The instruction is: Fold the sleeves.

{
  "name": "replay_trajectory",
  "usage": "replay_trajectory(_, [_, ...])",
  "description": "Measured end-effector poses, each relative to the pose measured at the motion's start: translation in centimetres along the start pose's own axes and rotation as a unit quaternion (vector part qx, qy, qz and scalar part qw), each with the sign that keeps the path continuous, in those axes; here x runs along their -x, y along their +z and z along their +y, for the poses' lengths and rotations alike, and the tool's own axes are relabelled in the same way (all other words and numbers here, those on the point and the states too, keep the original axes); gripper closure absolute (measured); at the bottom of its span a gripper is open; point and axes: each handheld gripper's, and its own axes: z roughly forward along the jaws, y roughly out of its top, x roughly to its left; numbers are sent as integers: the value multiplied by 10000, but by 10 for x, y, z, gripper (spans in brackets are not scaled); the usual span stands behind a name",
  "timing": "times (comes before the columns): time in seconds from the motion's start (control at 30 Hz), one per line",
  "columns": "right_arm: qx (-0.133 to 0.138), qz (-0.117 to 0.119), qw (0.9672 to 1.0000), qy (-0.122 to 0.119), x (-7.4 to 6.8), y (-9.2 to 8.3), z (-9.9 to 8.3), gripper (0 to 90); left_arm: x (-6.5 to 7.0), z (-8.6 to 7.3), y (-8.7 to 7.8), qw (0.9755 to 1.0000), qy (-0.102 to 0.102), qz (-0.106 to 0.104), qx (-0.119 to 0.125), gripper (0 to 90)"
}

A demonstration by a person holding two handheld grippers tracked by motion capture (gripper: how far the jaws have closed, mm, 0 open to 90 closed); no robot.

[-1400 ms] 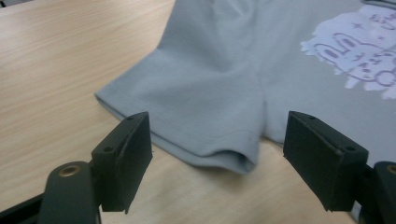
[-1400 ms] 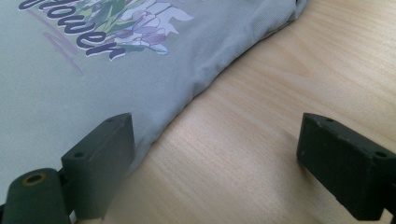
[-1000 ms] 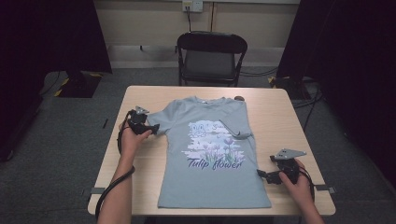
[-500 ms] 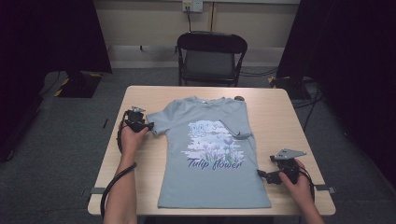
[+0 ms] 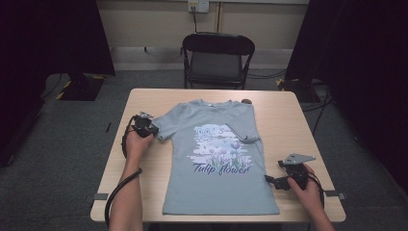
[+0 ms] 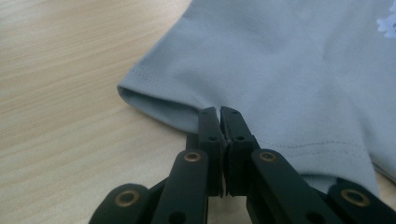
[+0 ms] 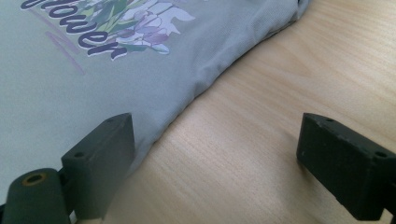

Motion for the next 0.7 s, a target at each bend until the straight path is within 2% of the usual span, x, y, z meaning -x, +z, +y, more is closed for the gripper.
replay_trajectory(0.1, [-1, 2, 10000, 2, 0, 0, 0, 107, 2, 0, -2, 10000, -43, 14, -47, 885])
replay_trajectory(0.23, [-1, 4, 10000, 1, 0, 0, 0, 108, 0, -2, -4, 9998, -202, 5, 30, 858])
replay_trajectory(0.3, [-1, 13, 10000, 0, 0, 0, 0, 107, -3, -2, -3, 9996, -232, 105, 72, 640])
replay_trajectory(0.37, [3, 20, 10000, -8, 0, 0, 0, 107, -7, -2, -4, 9992, -325, 211, 137, 563])
replay_trajectory(0.4, [3, 27, 10000, -12, 0, 0, 0, 107, -10, -3, -3, 9983, -514, 157, 242, 516])
replay_trajectory(0.43, [2, 37, 10000, -21, 0, 0, 0, 107, -12, -3, -3, 9972, -639, 211, 322, 461])
replay_trajectory(0.47, [4, 44, 10000, -31, 1, 1, 1, 107, -13, -2, -2, 9970, -619, 301, 344, 422])
replay_trajectory(0.5, [1, 46, 10000, -42, 1, 1, 1, 106, -14, -2, -2, 9970, -579, 374, 355, 406])
replay_trajectory(0.53, [1, 48, 10000, -45, 1, 1, 1, 106, -15, -1, -1, 9962, -637, 433, 417, 392])
replay_trajectory(0.6, [2, 54, 10000, -49, 1, 1, 1, 106, -15, 0, 2, 9961, -639, 476, 371, 372])
replay_trajectory(0.63, [2, 55, 10000, -48, 1, 1, 1, 106, -15, -1, 3, 9965, -580, 535, 285, 398])
replay_trajectory(0.67, [3, 56, 10000, -48, 1, 1, 1, 106, -14, -2, 6, 9972, -544, 480, 205, 433])
replay_trajectory(0.7, [2, 58, 10000, -50, 1, 1, 1, 106, -14, -5, 7, 9971, -549, 340, 396, 488])
